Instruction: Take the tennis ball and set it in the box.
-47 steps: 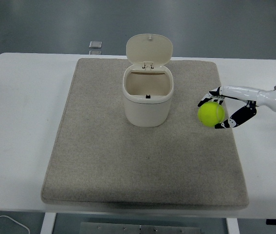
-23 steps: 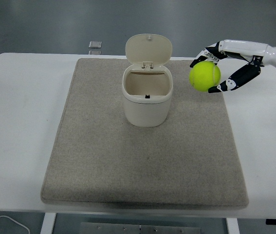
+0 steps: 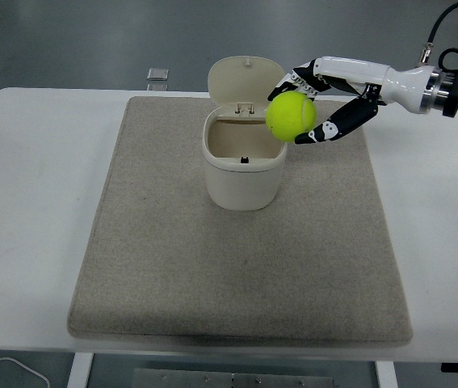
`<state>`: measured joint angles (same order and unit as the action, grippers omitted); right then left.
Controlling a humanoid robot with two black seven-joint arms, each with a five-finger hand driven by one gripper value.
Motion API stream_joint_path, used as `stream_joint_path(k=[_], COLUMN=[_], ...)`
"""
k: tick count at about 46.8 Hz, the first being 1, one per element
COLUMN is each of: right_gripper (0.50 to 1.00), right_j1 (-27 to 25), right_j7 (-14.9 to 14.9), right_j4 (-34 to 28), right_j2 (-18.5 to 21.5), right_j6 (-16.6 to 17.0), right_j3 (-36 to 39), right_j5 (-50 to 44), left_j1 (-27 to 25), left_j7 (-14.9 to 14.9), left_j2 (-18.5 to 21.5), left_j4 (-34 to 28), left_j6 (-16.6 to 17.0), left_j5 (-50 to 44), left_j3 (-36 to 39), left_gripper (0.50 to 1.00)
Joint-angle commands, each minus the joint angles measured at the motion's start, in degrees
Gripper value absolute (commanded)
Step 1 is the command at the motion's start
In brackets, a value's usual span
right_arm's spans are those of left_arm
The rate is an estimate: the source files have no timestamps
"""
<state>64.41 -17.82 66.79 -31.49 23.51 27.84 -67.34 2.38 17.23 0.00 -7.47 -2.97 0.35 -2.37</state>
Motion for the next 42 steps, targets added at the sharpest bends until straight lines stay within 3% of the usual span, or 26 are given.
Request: stream_joint_path(k=[1,17,42], right_gripper=[0.527,0.564,0.654], right_j1=[-0.08,-0.17,-0.17], right_j7=[1.21,6.75,7.19], right_j4=[0.09,0.09,0.18], right_j2=[0.55,2.57,5.65], right_j6=[-0.66,-1.19,-2.59], right_j3=[-0.06,-0.06,-0.15], right_j5=[0.01,3.00,3.09], left_j1=[-0.01,-0.01,-0.01], left_j7=[0.00,0.00,0.00], left_j2=[0.00,0.00,0.00], left_j4=[0.00,0.00,0.00], left_j6=[-0.02,-0.02,-0.02], left_j5=[0.00,0.00,0.00], left_j3=[0.00,0.00,0.00], left_gripper=[0.992,0.992,0.992])
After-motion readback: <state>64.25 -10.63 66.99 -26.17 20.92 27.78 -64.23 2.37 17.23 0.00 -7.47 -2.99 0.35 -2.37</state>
